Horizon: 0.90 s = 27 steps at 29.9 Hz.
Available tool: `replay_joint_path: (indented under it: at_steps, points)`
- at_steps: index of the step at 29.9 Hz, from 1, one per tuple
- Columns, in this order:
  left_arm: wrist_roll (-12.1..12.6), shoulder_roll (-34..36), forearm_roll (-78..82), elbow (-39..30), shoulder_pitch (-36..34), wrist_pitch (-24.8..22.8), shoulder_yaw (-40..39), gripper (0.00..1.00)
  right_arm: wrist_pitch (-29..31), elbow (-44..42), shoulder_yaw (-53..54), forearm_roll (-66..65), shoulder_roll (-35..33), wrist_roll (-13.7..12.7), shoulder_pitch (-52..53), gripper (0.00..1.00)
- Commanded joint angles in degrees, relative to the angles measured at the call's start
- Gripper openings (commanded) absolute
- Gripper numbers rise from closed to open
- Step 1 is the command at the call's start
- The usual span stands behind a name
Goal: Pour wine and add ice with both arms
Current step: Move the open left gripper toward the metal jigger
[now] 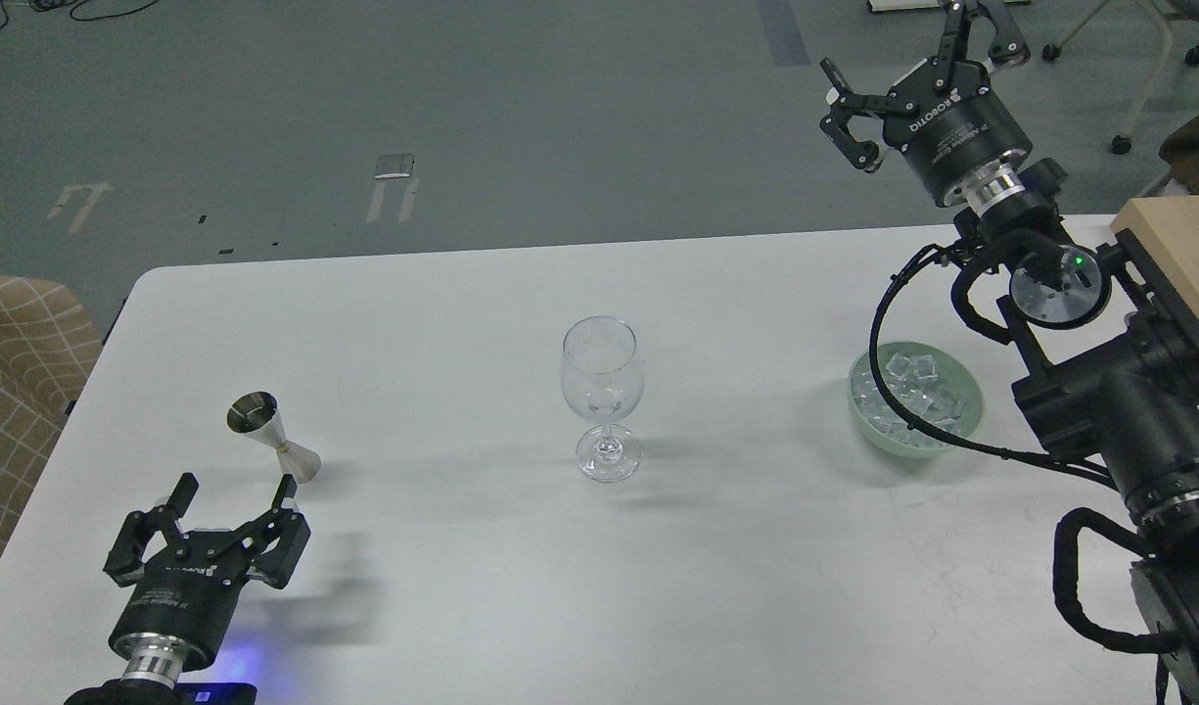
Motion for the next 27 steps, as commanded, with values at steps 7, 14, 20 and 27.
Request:
replay_joint_path:
  at_steps: [7, 14, 20, 27]
  points:
    - [-0.16, -0.86, 0.02, 1.89, -2.46, -0.09, 0.42, 0.98, 0.00, -0.10, 0.00, 0.03, 0.02, 0.04, 0.15, 1.00]
    - [-0.07, -0.86, 0.02, 4.44, -4.30, -0.09, 1.56, 0.98, 0.00, -0.09, 0.00, 0.03, 0.02, -0.04, 0.15, 1.00]
    - [-0.24, -0.86, 0.02, 5.85, -5.53, -0.09, 1.65, 0.98, 0.00, -0.10, 0.00, 0.02, 0.02, 0.04, 0.15, 1.00]
    - [-0.33, -0.86, 0.02, 5.93, -5.62, -0.18, 1.65, 0.98, 0.00, -0.10, 0.00, -0.06, 0.11, 0.04, 0.24, 1.00]
